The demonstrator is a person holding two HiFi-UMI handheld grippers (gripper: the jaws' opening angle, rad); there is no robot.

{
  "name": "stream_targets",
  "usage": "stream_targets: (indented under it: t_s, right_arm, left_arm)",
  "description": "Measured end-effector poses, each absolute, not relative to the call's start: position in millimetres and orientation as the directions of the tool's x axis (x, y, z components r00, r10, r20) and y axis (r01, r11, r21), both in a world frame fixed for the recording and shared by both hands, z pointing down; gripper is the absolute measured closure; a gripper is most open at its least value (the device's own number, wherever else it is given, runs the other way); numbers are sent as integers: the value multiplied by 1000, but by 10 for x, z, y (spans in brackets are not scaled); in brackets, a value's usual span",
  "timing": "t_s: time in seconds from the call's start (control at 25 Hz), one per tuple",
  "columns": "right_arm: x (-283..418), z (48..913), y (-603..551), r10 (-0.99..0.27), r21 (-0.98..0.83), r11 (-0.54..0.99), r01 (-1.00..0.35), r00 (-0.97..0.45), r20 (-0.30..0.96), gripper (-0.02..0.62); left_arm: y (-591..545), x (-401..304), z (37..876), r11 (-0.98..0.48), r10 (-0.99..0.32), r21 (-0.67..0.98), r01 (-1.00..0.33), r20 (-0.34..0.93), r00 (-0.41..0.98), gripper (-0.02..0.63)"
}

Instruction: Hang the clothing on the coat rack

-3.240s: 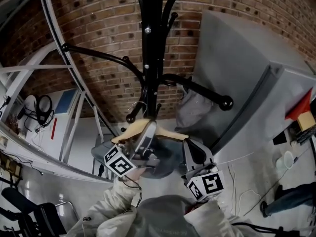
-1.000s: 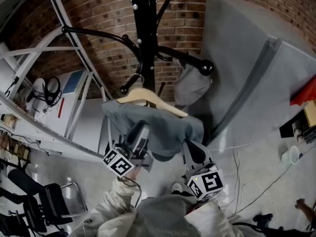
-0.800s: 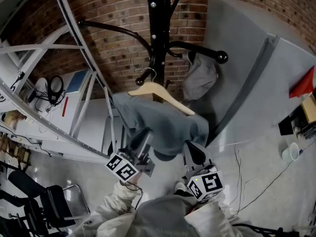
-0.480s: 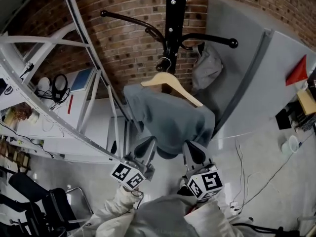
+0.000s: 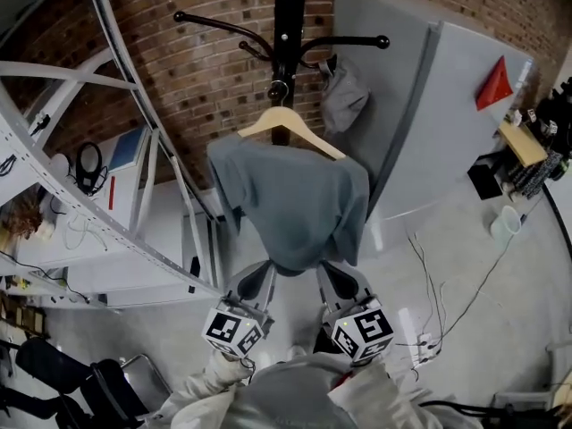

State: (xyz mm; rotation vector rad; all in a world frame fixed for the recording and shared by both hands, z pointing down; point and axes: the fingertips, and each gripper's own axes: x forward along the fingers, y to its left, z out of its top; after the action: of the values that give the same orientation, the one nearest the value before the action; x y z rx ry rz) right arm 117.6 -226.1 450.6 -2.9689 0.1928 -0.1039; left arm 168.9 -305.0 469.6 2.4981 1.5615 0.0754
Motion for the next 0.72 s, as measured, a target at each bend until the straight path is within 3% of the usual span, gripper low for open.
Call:
stream_targets:
  t_s: [0.72]
  right_arm:
    - [696, 4509, -2117, -120, -148, -983, -105, 988, 99, 571]
  left_arm:
    - [-2843, 1148, 4575, -419, 897, 207, 884, -57, 438, 597]
